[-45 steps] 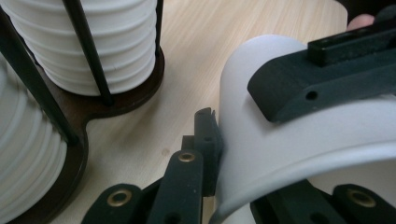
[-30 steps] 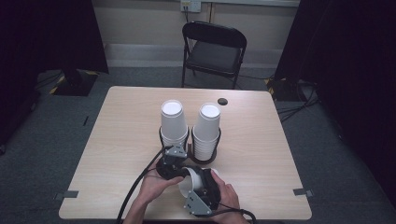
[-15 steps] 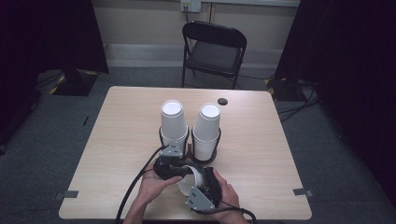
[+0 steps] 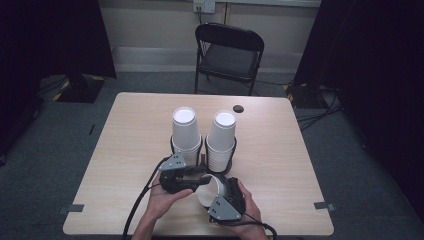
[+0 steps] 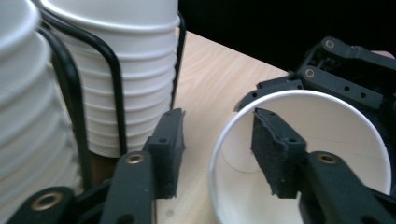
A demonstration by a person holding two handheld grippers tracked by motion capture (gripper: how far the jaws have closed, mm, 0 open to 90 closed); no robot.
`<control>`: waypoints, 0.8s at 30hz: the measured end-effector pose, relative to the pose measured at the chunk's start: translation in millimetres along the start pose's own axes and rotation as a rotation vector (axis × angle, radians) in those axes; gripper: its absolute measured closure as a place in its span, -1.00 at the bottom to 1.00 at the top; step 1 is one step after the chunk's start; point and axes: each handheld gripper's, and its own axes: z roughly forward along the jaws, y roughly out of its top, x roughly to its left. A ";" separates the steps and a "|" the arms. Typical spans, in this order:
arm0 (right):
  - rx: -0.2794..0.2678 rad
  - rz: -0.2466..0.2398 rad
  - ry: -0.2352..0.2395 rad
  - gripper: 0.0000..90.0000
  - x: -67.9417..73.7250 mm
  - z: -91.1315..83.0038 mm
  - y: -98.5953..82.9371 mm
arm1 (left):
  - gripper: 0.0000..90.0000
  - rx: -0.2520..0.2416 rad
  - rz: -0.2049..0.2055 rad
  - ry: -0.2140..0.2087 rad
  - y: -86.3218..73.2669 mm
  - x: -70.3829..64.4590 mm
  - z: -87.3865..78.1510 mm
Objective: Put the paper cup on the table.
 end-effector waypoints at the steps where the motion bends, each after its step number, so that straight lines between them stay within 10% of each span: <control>1: 0.000 0.000 0.000 -0.76 0.0 0.0 0.0 | 0.19 -0.005 0.005 0.007 -0.1 -0.2 -0.8; 24: -0.046 0.389 -0.004 -0.76 -23.3 -13.7 -28.3 | -0.28 -0.116 -0.064 0.175 -29.5 12.8 -25.3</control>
